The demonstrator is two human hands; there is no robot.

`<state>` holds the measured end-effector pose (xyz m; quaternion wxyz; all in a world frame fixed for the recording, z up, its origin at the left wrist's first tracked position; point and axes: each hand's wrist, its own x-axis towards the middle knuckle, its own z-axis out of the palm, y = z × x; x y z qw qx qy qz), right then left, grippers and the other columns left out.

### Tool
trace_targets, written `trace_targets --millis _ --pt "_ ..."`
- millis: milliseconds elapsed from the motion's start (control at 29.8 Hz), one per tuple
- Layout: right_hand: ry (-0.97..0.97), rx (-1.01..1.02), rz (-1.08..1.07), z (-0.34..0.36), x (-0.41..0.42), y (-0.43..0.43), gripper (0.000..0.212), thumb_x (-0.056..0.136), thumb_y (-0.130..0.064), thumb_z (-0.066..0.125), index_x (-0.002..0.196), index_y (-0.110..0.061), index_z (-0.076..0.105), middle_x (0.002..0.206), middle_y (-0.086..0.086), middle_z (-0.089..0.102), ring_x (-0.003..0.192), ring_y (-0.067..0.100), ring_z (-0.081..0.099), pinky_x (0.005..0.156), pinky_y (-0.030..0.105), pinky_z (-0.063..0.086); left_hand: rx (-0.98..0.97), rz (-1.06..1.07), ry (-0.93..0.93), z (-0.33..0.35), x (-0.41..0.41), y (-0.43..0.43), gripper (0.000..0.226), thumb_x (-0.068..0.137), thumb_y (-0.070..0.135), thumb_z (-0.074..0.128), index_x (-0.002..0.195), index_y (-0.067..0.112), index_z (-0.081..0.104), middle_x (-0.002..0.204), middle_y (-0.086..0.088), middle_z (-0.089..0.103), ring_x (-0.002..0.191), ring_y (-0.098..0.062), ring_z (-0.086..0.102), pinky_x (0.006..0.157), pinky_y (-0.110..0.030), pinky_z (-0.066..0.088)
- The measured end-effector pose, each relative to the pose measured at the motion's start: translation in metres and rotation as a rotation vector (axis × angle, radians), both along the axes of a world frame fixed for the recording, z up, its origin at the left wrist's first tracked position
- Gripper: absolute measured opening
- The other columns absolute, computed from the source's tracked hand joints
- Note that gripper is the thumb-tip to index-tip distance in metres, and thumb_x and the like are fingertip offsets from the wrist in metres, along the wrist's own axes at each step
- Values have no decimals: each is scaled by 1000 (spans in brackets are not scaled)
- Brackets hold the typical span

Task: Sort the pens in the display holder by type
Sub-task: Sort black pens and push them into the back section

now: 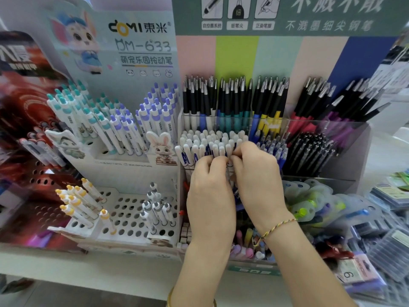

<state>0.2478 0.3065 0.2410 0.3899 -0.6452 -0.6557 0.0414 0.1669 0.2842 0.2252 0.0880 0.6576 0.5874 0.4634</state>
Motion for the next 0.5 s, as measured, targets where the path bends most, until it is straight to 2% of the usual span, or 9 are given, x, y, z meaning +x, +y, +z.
trace_targets --millis 101,336,503 --pt "40 -1 0 -1 1 -5 8 91 -11 56 86 -6 58 77 7 62 71 22 61 62 40 51 7 9 4 0 -1 -3 47 83 22 27 108 8 64 108 -9 60 93 -23 59 73 -25 44" --pt "49 -29 -5 2 4 -9 7 91 -13 56 89 -7 57 79 6 63 74 23 62 65 42 52 -10 58 28 -2 -1 -4 27 83 -2 51 105 6 64 105 -10 54 84 -23 55 62 -33 49" --pt "67 -58 19 4 6 -12 6 91 -14 57 90 -9 58 78 4 63 72 21 63 66 41 53 15 73 31 -3 3 -7 26 84 4 48 105 6 64 103 -9 54 86 -23 56 64 -27 43"
